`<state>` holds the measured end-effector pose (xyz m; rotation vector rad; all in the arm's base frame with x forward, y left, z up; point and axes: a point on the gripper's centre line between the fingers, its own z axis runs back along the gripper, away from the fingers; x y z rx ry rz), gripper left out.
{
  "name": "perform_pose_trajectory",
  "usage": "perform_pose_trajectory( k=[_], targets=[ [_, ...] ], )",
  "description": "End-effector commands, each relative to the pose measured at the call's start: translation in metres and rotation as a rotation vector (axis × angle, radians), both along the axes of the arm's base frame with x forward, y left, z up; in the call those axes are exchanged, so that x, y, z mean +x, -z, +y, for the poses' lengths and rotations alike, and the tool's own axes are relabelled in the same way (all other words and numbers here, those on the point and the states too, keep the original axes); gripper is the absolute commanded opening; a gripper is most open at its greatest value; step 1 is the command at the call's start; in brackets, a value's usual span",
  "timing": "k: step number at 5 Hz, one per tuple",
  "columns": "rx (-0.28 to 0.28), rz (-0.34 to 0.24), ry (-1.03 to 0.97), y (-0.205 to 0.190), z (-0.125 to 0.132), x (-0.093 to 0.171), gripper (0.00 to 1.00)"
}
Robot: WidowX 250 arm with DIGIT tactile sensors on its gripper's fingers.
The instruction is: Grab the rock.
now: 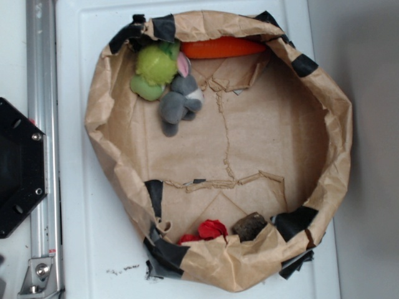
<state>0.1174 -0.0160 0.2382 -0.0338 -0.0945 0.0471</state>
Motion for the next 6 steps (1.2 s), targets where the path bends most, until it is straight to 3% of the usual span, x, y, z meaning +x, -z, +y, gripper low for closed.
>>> perform_pose_trajectory(
  k=[1, 2, 3, 4, 6],
  targets=[
    [0.000, 0.000, 0.000, 0.000, 0.000, 0.000, 1.00],
    [0.028, -0.112, -0.119, 0.036, -0.009, 0.029, 1.00],
    [0.040, -0.290, -0.096, 0.058, -0.009, 0.062, 1.00],
    [-0.004, -0.360, -0.065, 0.083, -0.015, 0.098, 1.00],
    [-0.071, -0.257, 0.113, 0.123, -0.011, 0.146, 1.00]
  ],
)
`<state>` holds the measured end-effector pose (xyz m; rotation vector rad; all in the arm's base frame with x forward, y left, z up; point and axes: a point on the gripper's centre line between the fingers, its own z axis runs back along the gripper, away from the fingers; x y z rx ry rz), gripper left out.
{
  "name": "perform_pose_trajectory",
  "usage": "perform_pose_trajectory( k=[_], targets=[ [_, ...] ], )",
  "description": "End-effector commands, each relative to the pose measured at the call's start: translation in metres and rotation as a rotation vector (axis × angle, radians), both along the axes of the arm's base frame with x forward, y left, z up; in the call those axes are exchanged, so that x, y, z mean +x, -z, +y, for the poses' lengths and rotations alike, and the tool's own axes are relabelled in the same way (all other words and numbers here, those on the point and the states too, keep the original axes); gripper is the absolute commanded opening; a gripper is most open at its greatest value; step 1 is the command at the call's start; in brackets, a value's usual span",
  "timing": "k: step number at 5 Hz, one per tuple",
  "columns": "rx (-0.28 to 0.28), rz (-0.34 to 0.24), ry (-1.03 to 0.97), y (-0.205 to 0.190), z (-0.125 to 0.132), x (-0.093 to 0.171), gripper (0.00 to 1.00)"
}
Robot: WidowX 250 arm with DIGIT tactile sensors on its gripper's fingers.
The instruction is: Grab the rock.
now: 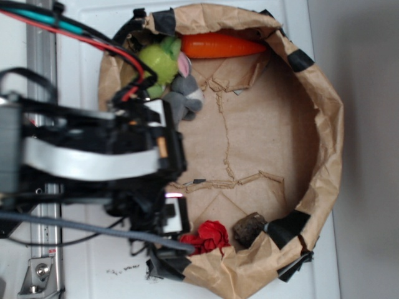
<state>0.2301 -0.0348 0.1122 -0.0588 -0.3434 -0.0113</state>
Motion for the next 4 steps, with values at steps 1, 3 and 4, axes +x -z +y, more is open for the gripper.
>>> perform_pose_trajectory(
  k=[1, 3, 4],
  targets=[
    [-0.035, 0.016, 0.227, 0.004, 0.005, 0.041, 1.00],
    [-0.054, 0.010, 0.242, -0.005, 0.021, 0.052, 1.00],
    [-0.055, 0.020, 0.193, -0.001, 0.031, 0.066, 1.00]
  ],
)
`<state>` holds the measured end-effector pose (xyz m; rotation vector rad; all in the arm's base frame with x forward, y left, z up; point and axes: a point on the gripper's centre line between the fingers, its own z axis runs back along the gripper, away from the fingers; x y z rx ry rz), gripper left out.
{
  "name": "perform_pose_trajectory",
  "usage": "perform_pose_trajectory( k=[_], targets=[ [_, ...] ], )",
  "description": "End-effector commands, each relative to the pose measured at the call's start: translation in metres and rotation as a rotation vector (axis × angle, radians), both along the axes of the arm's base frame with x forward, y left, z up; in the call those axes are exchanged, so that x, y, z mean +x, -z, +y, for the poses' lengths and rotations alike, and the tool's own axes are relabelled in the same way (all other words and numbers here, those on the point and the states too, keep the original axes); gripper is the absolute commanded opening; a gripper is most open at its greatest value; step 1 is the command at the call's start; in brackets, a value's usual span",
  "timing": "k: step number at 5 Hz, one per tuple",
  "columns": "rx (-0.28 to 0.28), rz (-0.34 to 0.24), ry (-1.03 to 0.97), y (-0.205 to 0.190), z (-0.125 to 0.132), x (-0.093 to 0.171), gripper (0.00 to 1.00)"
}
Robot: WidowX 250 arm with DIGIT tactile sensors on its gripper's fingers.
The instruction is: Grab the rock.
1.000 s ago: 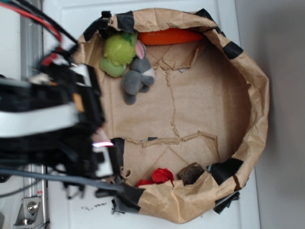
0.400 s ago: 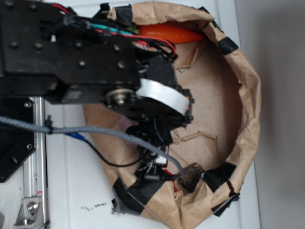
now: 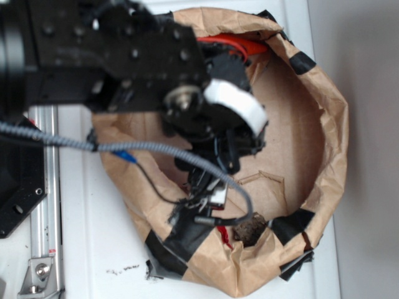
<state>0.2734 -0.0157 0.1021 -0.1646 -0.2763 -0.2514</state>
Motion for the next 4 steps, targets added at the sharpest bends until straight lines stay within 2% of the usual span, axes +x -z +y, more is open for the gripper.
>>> perform_pose_trajectory(
  k=[1, 2, 4],
  targets=[
    [0.005, 0.006, -0.087, 0.015, 0.011, 0.034, 1.00],
    [0.028, 0.001, 0.005, 0.031, -0.020, 0.029, 1.00],
    [-0.074, -0.019, 0.056, 0.029, -0.059, 0.018, 1.00]
  ],
)
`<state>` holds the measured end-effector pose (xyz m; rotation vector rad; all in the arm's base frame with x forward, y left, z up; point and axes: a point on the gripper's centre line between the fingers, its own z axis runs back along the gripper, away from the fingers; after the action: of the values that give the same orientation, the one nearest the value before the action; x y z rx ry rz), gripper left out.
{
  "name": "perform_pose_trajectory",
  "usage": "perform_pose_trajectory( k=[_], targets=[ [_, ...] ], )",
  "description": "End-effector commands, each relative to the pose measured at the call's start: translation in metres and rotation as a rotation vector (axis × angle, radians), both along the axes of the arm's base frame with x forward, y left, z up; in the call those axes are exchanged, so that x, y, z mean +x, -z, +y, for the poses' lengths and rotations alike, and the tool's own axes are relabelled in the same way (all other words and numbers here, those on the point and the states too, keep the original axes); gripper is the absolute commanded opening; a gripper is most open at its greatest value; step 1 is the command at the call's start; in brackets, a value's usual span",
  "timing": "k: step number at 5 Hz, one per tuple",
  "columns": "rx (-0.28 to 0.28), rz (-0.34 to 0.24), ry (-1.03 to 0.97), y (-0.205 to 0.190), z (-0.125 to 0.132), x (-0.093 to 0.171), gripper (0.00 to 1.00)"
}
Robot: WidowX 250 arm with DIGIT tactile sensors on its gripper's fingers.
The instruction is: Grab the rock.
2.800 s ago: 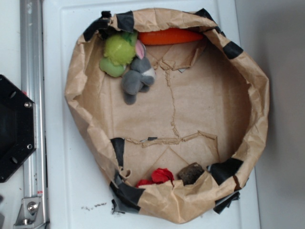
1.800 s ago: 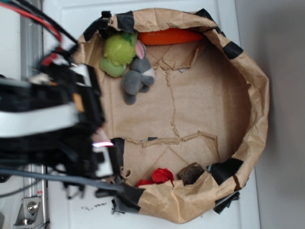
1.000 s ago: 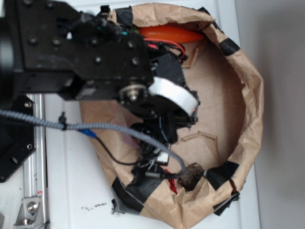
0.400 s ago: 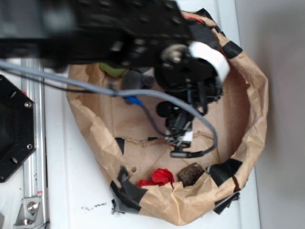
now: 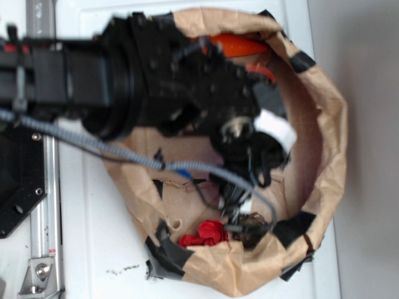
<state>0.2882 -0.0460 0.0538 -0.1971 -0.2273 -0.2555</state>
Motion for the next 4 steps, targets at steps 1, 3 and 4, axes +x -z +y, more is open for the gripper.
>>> perform_pose_trajectory(
  k=[1, 3, 4],
  targets=[
    [-0.078, -0.080, 0.043, -0.013, -0.044, 0.008, 1.00],
    [-0.146, -0.063, 0.108, 0.003, -0.079, 0.009, 1.00],
    [-0.172, -0.055, 0.160, 0.007, -0.096, -0.003, 1.00]
  ],
)
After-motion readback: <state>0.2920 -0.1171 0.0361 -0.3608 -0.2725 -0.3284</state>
